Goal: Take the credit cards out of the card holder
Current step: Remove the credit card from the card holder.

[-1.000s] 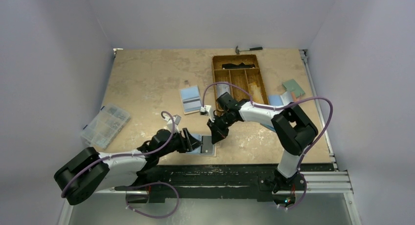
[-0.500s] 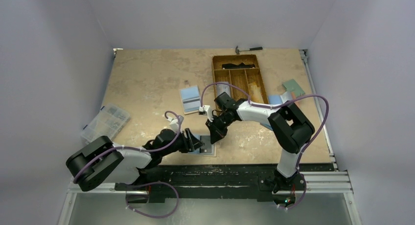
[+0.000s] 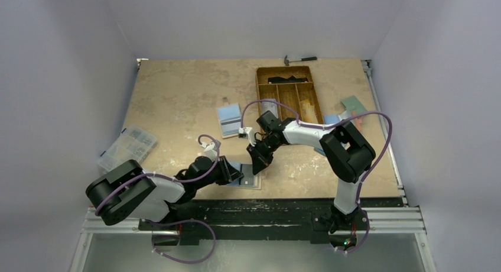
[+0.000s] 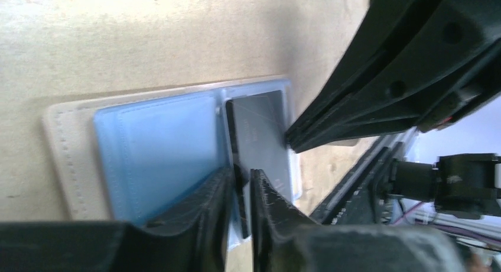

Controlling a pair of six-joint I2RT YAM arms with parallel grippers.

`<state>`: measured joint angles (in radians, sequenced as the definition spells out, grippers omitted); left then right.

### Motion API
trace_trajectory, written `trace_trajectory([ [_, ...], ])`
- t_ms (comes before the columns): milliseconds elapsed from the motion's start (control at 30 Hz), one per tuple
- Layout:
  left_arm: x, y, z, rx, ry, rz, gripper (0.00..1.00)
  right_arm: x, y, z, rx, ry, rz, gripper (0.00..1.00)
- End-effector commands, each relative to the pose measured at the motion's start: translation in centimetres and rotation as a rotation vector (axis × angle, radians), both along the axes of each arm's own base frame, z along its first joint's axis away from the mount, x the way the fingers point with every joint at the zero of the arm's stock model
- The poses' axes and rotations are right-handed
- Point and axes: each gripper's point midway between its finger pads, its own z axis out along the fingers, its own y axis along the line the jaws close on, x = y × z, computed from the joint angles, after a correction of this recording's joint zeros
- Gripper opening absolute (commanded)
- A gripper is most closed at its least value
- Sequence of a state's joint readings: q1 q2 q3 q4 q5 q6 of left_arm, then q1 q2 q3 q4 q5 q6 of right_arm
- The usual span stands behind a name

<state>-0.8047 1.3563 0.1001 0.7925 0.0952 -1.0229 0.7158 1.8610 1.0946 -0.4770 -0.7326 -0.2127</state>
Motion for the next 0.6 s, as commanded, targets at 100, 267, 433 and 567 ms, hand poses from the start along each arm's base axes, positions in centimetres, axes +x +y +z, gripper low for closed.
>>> trace_trajectory([
  [100, -0.1, -0.1, 0.3, -0.027, -0.007, 0.005, 0.0, 0.2, 1.4, -1.1, -0.011, -0.041, 0.018, 0.0],
  [267, -0.3, 0.5, 0.7, -0.041, -0.021, 0.022, 0.0, 0.8, 1.1, -1.3, -0.033, -0.078, 0.009, 0.0],
  [433, -0.7, 1.7, 0.7, -0.019, -0.037, 0.041, 0.0, 1.3, 0.8, -1.8, -0.064, -0.091, -0.001, 0.14],
  [567, -0.7, 2.6, 0.9, 0.013, -0.059, 0.056, 0.0, 1.4, 0.6, -2.0, -0.075, -0.097, -0.003, 0.24],
])
